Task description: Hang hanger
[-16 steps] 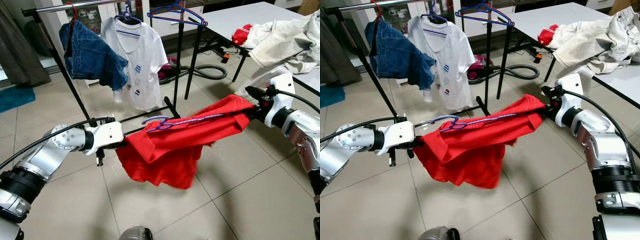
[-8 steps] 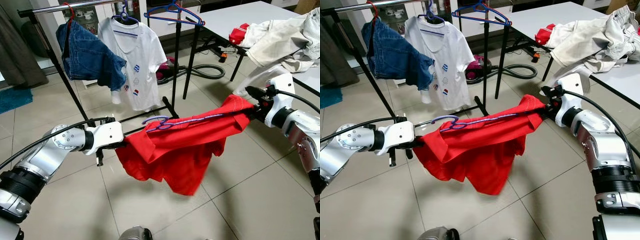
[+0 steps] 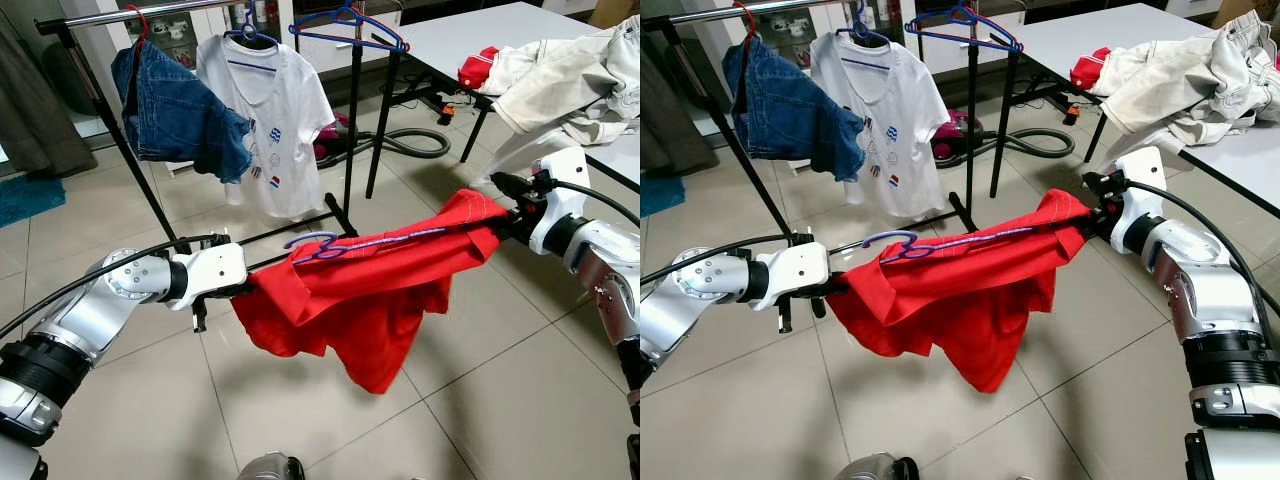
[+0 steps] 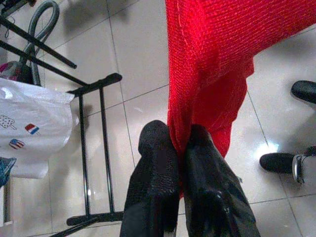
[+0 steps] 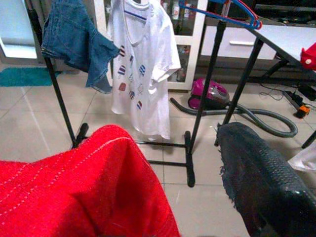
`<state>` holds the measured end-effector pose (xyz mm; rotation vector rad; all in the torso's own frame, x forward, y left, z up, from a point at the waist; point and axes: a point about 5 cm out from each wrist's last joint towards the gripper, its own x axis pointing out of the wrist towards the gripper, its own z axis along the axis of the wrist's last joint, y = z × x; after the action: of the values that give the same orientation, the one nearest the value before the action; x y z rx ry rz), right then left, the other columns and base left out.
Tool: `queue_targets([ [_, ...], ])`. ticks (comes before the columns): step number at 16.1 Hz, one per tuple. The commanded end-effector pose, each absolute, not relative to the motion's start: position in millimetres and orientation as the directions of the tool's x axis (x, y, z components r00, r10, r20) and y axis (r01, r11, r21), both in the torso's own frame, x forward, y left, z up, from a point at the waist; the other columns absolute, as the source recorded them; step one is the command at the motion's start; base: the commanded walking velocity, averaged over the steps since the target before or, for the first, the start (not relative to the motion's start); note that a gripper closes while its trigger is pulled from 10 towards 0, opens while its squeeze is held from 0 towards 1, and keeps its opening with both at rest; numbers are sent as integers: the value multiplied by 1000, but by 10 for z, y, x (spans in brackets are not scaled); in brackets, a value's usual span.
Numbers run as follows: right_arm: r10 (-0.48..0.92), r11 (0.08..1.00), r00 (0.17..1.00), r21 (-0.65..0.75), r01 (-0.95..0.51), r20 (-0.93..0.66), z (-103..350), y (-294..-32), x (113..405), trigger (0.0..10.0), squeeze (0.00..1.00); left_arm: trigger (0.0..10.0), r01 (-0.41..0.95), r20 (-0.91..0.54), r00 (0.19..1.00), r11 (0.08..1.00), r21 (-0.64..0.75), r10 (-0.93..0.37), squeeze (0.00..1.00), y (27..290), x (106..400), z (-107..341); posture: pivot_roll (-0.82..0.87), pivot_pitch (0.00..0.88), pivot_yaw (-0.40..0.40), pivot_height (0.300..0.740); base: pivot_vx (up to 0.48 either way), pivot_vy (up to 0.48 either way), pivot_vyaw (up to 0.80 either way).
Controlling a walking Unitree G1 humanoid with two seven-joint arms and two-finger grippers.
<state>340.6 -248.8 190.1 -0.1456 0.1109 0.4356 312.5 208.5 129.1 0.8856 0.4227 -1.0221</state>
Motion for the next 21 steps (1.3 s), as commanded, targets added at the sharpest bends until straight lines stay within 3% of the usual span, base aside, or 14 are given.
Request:
queue_targets([
  [1,143,965,990,-224,-138,3,2379,-3173,3275,0,0,0,832,-898,424,444,333,-121,0,3159,2797,982,-6,51,78,740,0,0,0],
  [10,143,965,990,-224,-138,3,2379,-3173,3275,0,0,0,832,-898,424,444,333,-121,0,3159,2797,982,-6,51,78,740,0,0,0],
  [11,144,946,990,-291,-141,-12,2331,-3114,3252,0,0,0,834,-898,423,441,332,-124,0,3144,2808,982,-6,51,78,740,0,0,0],
  [12,189,977,978,-84,-197,-92,1936,-2858,3239,0,0,0,841,-873,441,435,322,-206,0,2899,2960,1010,6,57,110,740,0,0,0],
  [13,279,949,944,202,-242,-177,1515,-2505,3160,0,0,0,853,-838,453,422,308,-305,0,2586,3126,1072,5,56,111,740,0,0,0],
  [14,301,933,935,263,-247,-189,1444,-2431,3143,0,0,0,856,-830,453,418,305,-324,0,2522,3156,1087,5,56,111,740,0,0,0],
  [18,290,934,936,271,-232,-200,1417,-2386,3112,0,0,0,856,-827,455,419,303,-331,0,2481,3177,1083,6,54,110,740,0,0,0],
  [19,306,915,934,328,-235,-184,1426,-2333,3101,0,0,0,858,-828,451,417,301,-332,0,2459,3183,1074,6,54,110,740,0,0,0],
  [20,310,942,915,213,-259,-260,1386,-2266,3066,0,0,0,876,-836,426,389,286,-345,0,2362,3176,1032,6,54,110,740,0,0,0],
  [21,297,941,929,231,-246,-221,1464,-2213,3109,0,0,0,893,-846,400,358,272,-354,0,2297,3148,982,3,51,109,740,0,0,0],
])
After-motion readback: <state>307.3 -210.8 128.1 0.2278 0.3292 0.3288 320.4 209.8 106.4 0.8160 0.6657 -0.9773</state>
